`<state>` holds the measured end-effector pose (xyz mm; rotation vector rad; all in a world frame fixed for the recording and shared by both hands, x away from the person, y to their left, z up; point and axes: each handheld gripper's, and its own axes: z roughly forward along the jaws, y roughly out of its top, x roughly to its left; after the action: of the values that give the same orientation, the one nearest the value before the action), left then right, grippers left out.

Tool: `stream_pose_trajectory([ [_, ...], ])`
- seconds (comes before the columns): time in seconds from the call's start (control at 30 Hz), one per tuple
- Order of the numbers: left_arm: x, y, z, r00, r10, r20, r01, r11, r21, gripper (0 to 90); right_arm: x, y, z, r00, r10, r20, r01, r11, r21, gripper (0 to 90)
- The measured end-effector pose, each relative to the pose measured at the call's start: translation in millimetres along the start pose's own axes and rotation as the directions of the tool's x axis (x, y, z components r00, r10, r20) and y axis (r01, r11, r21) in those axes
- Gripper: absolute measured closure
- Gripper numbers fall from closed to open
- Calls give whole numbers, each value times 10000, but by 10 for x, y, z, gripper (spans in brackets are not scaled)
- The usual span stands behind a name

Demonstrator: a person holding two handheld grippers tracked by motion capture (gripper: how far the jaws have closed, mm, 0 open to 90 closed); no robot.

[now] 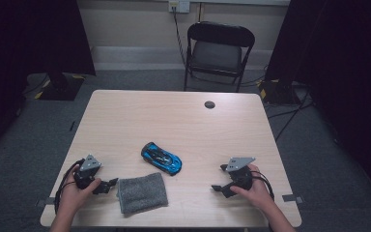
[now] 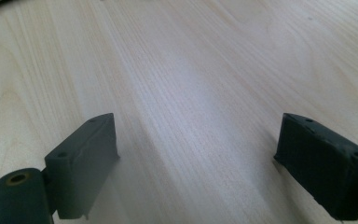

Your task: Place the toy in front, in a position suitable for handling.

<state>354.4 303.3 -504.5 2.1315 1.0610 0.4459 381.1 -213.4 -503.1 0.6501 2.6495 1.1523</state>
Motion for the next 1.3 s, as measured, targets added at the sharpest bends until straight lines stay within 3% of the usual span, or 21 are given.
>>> stream_pose_trajectory([
  [0.43, 1, 0, 0, 10000, 6, 4, -6, 10000, 5, 48, 9, 44, 20, 9997, 138, 189, -140, 9999, 91, 146],
  [0.5, 1, 1, -1, 10000, 4, 4, -4, 10000, 11, 49, 16, 92, 37, 9996, 101, 252, -108, 9996, 266, 157],
  [0.67, 0, 0, 0, 10000, 2, 4, -2, 10000, 3, 48, 63, 262, 122, 9992, 379, -81, -378, 9992, 114, 156],
  [0.9, -2, -1, -3, 10000, 6, 1, -6, 10000, 9, 49, 120, 538, 256, 9975, 688, -174, -690, 9976, -99, 182],
  [0.97, -2, -1, -3, 10000, 2, 3, -2, 10000, 7, 49, 106, 602, 274, 9943, 1007, -339, -1016, 9945, -250, 178],
  [1.17, -2, -1, -3, 10000, 2, 3, -2, 10000, 8, 49, 80, 703, 286, 9917, 1243, -341, -1257, 9913, -402, 174],
  [1.3, -2, -1, -3, 10000, 5, 1, -5, 10000, 10, 49, 100, 783, 338, 9929, 1114, -425, -1128, 9931, -327, 173],
])
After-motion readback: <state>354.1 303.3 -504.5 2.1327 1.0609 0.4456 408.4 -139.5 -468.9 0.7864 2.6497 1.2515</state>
